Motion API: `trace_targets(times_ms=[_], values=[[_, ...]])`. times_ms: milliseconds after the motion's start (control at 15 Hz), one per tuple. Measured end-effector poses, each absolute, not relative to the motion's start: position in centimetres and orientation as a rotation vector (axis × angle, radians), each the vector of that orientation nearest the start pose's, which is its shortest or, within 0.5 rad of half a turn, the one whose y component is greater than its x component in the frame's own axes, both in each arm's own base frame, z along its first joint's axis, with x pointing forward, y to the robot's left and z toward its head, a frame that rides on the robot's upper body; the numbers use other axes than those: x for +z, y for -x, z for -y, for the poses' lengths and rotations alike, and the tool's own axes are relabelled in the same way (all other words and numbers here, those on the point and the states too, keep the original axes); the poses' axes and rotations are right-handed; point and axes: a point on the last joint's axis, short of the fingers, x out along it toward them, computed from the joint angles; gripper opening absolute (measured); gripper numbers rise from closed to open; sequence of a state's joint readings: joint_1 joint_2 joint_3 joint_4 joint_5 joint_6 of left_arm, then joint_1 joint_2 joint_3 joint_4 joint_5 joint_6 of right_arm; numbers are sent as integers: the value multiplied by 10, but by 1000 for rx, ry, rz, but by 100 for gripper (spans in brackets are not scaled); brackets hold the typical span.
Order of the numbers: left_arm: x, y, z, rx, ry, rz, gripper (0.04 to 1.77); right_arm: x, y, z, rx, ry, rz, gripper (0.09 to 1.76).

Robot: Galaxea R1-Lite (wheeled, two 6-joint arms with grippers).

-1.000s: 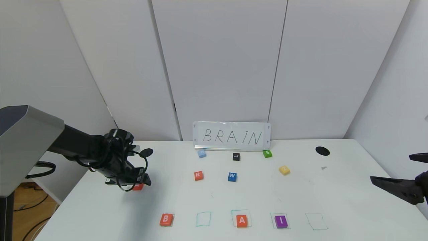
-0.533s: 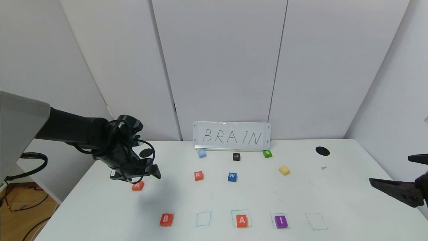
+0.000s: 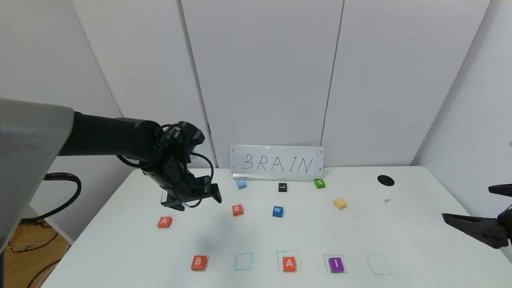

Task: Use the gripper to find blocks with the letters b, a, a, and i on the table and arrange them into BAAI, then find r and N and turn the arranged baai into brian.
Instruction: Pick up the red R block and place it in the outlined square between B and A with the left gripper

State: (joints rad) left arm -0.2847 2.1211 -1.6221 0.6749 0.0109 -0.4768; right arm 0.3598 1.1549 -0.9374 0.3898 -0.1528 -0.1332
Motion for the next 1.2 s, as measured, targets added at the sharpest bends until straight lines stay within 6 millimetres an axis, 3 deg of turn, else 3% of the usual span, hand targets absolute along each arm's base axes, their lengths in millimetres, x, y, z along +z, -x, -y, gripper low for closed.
trace_targets(times_ms=[400,933,1200], values=[[130,-389,149,101,209,-1134,170,252,-141,-50,246,285,-574,171],[87,-407,185,162,198,-1076,171,251,-141,-51,246,286,-578,171],[73,-413,194,176,193,-1061,171,251,-142,-51,246,286,-579,171]])
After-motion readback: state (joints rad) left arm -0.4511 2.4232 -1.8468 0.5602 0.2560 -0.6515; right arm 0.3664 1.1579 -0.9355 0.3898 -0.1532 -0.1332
